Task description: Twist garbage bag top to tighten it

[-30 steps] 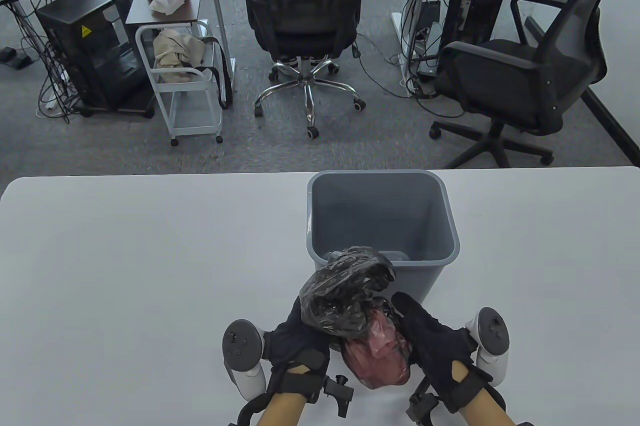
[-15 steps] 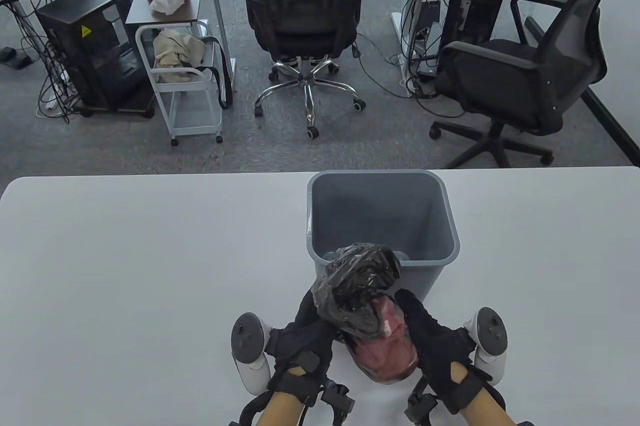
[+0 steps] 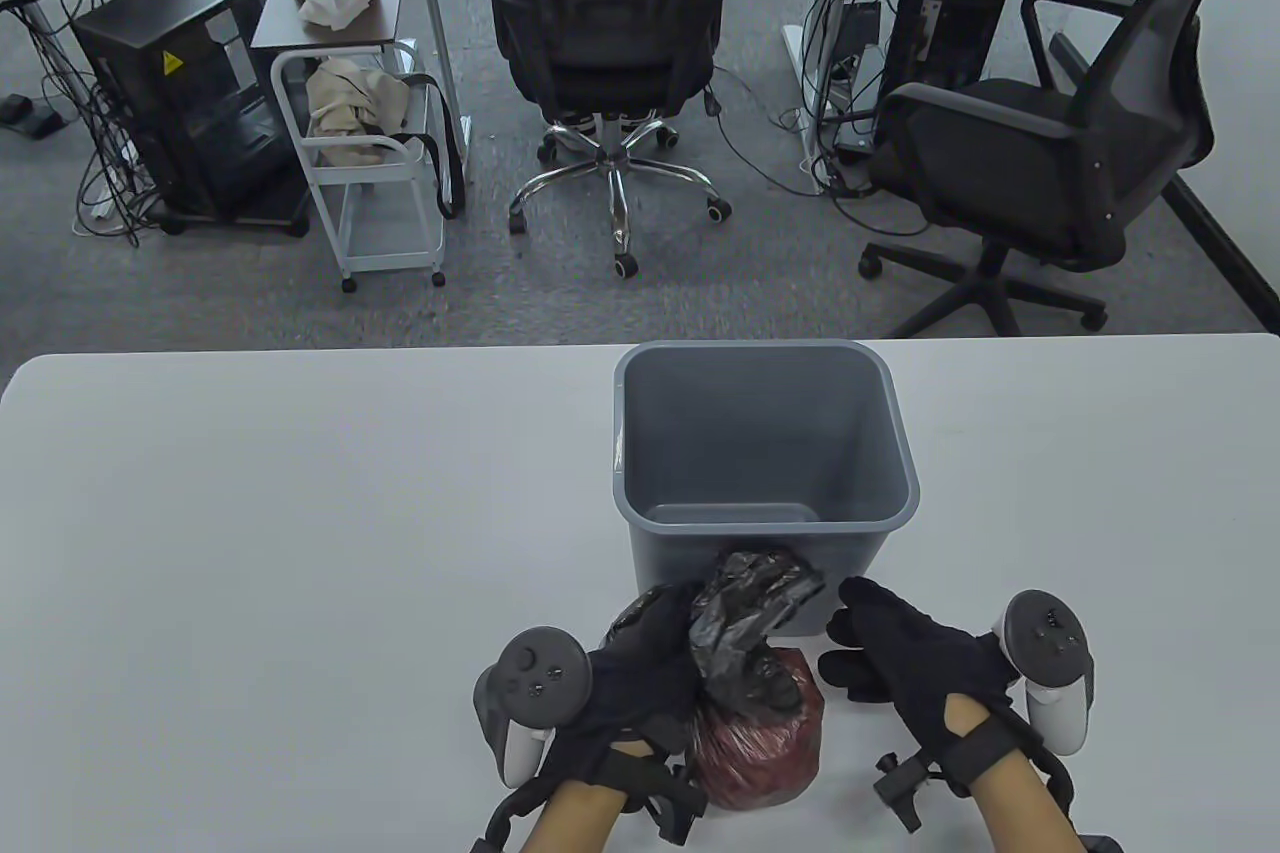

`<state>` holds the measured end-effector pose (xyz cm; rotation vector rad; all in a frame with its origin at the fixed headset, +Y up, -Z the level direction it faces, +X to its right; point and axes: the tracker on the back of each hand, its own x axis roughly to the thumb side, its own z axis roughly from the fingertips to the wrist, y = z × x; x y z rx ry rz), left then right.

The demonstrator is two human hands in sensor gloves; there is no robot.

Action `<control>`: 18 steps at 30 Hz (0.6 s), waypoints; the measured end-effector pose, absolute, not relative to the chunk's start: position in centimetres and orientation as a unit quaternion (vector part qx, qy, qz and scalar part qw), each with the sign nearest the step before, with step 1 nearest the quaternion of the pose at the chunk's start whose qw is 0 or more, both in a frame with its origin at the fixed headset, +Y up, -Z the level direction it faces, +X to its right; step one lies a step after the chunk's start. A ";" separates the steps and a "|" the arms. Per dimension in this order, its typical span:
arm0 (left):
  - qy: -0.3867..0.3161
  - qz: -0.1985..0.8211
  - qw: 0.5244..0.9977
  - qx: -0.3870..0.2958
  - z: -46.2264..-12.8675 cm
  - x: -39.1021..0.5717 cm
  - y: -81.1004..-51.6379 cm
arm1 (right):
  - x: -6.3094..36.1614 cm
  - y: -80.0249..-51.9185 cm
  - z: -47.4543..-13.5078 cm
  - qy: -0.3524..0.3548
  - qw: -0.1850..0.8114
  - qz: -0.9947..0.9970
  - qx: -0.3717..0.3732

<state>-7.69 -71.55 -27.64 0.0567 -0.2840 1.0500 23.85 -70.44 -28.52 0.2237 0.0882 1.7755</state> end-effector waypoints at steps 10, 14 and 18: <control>-0.125 0.429 0.894 -0.001 -28.2 -7.6 -72.3 | 23.5 -70.4 -28.4 0.046 0.621 0.775 0.108; -0.129 0.459 0.879 -0.016 -27.6 -10.2 -69.6 | 23.9 -69.1 -28.1 -0.022 0.529 0.843 0.096; -0.096 0.447 0.887 0.072 -26.8 -13.5 -66.2 | 23.9 -67.3 -27.5 -0.098 0.361 0.922 0.099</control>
